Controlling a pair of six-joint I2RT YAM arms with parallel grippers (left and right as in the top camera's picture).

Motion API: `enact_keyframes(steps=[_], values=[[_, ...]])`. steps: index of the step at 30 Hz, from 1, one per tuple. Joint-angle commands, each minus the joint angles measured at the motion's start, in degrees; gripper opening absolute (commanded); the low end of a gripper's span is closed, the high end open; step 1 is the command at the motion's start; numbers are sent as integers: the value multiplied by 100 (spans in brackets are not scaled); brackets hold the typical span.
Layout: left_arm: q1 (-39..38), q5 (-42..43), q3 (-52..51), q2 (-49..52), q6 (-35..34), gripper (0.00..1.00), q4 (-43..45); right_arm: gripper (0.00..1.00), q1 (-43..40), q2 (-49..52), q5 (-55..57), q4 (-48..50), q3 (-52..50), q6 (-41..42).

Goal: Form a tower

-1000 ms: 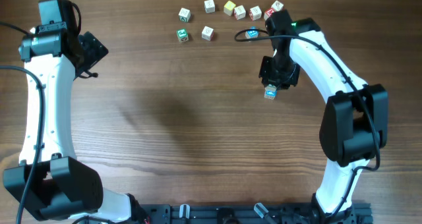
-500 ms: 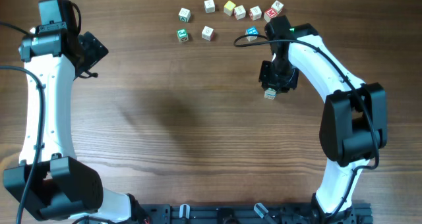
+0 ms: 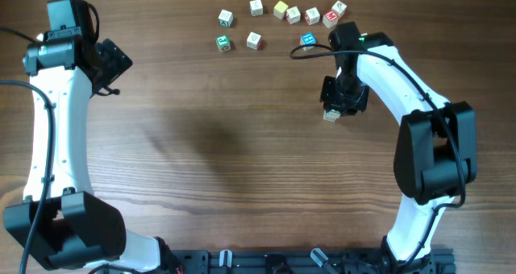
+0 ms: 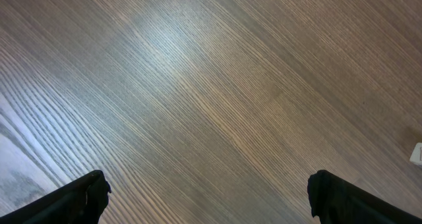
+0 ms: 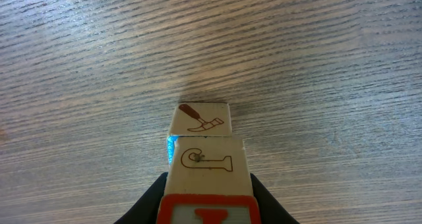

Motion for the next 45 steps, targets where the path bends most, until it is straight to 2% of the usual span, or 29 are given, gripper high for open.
enact_keyframes(steps=[1,25,39,45], values=[[20,11,-26,52,-96,100,-4,4,-9,-87,-87,-44,-2,-55],[20,9,-26,52,-96,100,-4,5,-7,-306,-33,-76,262,155],[20,9,-26,52,-96,100,-4,5,127,-103,72,-44,461,-170],[20,11,-26,52,-96,100,-4,4,127,-92,72,55,203,-205]])
